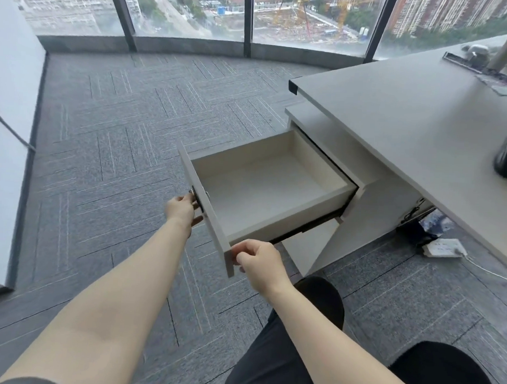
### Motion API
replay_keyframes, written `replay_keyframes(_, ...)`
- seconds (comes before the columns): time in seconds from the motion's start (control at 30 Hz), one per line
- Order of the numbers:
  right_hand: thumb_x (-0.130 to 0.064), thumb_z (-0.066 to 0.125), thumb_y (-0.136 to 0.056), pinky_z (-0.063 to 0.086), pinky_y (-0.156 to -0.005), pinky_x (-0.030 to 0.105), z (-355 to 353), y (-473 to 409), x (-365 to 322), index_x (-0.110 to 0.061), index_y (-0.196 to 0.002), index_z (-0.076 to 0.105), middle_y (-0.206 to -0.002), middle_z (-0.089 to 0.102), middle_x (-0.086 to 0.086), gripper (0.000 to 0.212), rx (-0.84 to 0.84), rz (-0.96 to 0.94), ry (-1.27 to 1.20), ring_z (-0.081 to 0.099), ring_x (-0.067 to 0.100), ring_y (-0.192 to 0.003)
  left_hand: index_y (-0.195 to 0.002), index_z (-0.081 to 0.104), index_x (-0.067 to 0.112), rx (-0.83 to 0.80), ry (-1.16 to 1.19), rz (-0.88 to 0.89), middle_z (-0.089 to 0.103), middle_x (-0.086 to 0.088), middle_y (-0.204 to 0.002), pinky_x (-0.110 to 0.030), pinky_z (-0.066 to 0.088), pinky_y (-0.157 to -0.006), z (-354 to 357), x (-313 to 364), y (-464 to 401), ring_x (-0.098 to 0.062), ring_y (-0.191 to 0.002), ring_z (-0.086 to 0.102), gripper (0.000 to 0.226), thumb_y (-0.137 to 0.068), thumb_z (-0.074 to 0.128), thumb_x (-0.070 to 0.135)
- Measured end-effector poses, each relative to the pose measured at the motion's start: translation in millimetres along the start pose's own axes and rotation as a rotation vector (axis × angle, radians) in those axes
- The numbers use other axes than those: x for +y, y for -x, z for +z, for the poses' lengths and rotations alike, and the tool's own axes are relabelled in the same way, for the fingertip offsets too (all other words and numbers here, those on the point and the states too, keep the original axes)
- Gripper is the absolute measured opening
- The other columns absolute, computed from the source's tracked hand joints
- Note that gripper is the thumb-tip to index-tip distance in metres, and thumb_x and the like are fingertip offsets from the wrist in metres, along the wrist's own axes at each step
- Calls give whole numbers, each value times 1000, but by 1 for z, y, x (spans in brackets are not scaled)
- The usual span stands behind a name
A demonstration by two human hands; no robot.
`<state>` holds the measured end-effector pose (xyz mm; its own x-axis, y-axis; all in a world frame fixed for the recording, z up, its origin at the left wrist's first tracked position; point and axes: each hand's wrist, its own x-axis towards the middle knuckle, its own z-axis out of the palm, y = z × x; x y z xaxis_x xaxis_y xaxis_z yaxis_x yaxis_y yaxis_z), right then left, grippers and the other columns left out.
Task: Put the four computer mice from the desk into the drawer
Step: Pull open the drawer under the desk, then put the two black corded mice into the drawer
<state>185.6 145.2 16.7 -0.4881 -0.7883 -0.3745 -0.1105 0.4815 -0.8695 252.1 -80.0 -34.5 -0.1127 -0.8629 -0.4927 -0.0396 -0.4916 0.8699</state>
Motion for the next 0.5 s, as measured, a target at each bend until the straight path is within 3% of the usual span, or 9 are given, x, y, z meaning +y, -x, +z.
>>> replay_keyframes(0.1, -14, 51, -84, 57, -79, 45, 1, 2, -1, -20, -95, 76, -90, 77, 0, 28, -10, -14, 12, 69, 25, -87, -110, 62, 4, -2, -30, -20, 71, -11, -109, -39, 58, -67, -3, -1, 1, -23, -92, 69, 28, -93, 50, 23)
replay_keyframes(0.17, -13, 53, -86, 57, -80, 37, -6, 6, -6, -18, -102, 75, -96, 76, -2, 28, -7, -40, 1, 69, 19, -89, -99, 61, 5, 76, -125, -6, 67, -14, -100, -37, 51, -71, 2, 8, 15, -32, -92, 64, 25, -91, 47, 23)
replay_keyframes(0.23, -10, 52, -90, 55, -78, 27, -25, 12, -15, -16, -109, 72, -100, 74, -2, 28, 68, -95, -34, 67, 13, -90, -91, 57, 5, 183, -273, 134, 60, -12, -87, -35, 40, -69, 10, 23, 34, -34, -88, 57, 22, -89, 40, 19)
replay_keyframes(0.27, -9, 52, -91, 55, -78, 26, -40, 16, -21, -15, -109, 71, -100, 74, -2, 27, 137, -130, -58, 67, 14, -90, -97, 56, 6, 201, -323, 243, 59, -11, -92, -36, 40, -71, 16, 31, 46, -34, -93, 56, 25, -88, 37, 19)
replay_keyframes(0.37, -7, 52, -91, 58, -74, 33, -104, 29, -34, -17, -105, 72, -90, 74, -4, 26, 421, -236, -103, 69, 19, -79, -126, 50, 13, 93, -354, 582, 54, -7, -129, -45, 45, -98, 51, 54, 89, -29, -120, 52, 40, -92, 36, 27)
replay_keyframes(0.43, -7, 52, -91, 55, -64, 29, -156, 41, -41, -19, -103, 71, -83, 74, -4, 26, 618, -300, -62, 66, 14, -69, -126, 52, 16, -40, -383, 741, 55, -3, -130, -41, 41, -104, 90, 65, 119, -21, -121, 50, 35, -94, 38, 24)
replay_keyframes(0.5, -7, 52, -91, 48, -60, 21, -209, 53, -43, -19, -102, 71, -76, 71, -3, 25, 811, -337, 1, 59, 4, -59, -122, 55, 16, -189, -399, 845, 56, -1, -124, -32, 40, -100, 135, 72, 155, -18, -116, 52, 30, -95, 42, 19)
